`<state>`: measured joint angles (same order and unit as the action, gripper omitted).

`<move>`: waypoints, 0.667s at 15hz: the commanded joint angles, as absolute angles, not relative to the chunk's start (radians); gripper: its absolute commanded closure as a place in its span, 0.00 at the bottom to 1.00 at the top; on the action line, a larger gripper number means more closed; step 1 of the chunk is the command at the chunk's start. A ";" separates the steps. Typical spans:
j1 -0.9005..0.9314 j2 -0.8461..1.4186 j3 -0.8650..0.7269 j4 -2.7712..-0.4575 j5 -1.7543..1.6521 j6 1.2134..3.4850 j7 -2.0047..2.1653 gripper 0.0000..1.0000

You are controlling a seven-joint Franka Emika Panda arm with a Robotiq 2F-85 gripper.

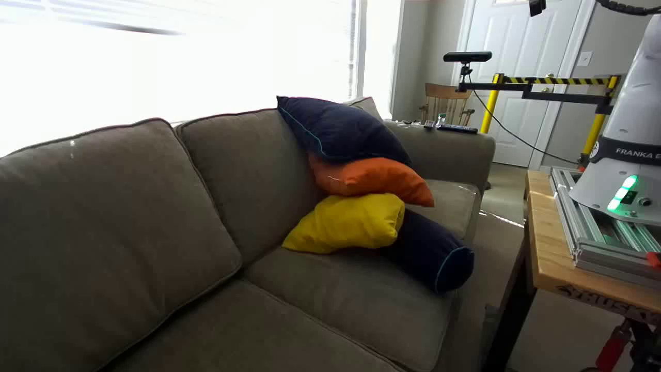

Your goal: Move the blue cylindrical pillow to the left.

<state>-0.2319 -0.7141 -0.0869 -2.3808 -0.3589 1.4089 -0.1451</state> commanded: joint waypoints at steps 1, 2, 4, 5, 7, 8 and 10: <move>-0.186 -0.716 -0.119 -2.377 -0.374 1.398 -0.123 0.00; -0.186 -0.716 -0.119 -2.377 -0.374 1.398 -0.123 0.00; -0.186 -0.716 -0.119 -2.377 -0.374 1.398 -0.123 0.00; -0.186 -0.716 -0.119 -2.377 -0.374 1.398 -0.123 0.00; -0.186 -0.716 -0.119 -2.377 -0.374 1.398 -0.123 0.00; -0.186 -0.716 -0.119 -2.377 -0.374 1.398 -0.123 0.00; -0.200 -0.695 -0.133 -2.366 -0.385 1.405 -0.095 0.00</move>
